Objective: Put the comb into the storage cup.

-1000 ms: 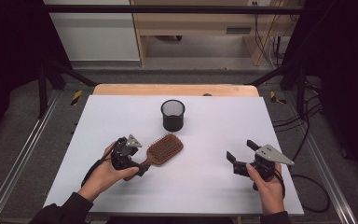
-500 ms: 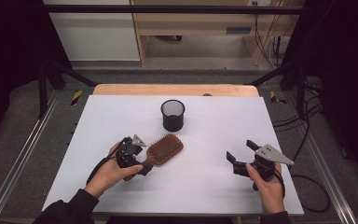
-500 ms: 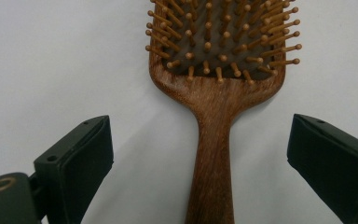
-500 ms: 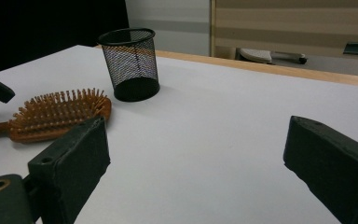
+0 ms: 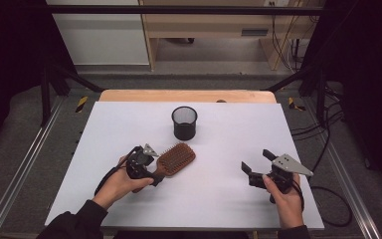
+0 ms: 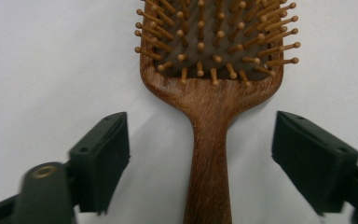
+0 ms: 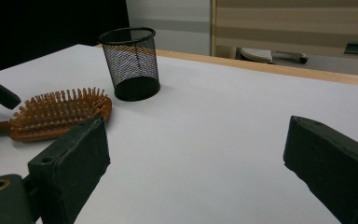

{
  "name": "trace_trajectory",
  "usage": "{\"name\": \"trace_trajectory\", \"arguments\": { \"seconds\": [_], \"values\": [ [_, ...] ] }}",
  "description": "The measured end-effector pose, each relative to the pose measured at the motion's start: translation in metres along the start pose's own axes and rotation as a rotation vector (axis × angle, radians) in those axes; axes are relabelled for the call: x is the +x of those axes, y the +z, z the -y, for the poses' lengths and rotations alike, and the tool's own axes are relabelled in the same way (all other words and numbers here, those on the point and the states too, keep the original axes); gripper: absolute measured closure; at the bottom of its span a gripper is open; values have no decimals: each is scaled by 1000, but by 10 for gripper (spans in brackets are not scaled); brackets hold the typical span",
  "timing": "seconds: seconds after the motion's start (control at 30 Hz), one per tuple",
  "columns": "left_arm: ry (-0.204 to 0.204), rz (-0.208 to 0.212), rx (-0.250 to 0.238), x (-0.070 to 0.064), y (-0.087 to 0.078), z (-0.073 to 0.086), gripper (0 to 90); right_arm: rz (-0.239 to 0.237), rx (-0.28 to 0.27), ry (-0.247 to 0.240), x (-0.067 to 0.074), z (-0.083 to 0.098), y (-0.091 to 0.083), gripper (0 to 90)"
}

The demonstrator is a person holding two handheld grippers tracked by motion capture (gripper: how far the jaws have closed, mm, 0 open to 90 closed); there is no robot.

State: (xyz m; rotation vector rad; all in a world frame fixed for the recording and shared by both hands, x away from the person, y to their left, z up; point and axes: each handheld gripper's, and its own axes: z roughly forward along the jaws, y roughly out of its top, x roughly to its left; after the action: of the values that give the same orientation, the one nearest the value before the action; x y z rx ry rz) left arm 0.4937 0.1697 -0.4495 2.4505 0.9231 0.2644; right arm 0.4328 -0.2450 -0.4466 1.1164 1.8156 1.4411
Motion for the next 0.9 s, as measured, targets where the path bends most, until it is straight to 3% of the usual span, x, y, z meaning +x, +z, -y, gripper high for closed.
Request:
{"name": "trace_trajectory", "arguments": {
  "seconds": [0.17,0.53,0.9],
  "values": [
    [6,11,0,0,-2,-1,310,0,0,0,0,0,0,68],
    [22,37,49,-1,2,-3,493,-4,3,0,0,0,0,68],
    [42,50,82,-2,6,-3,565,-5,6,-1,0,0,0,68]
  ]
}}
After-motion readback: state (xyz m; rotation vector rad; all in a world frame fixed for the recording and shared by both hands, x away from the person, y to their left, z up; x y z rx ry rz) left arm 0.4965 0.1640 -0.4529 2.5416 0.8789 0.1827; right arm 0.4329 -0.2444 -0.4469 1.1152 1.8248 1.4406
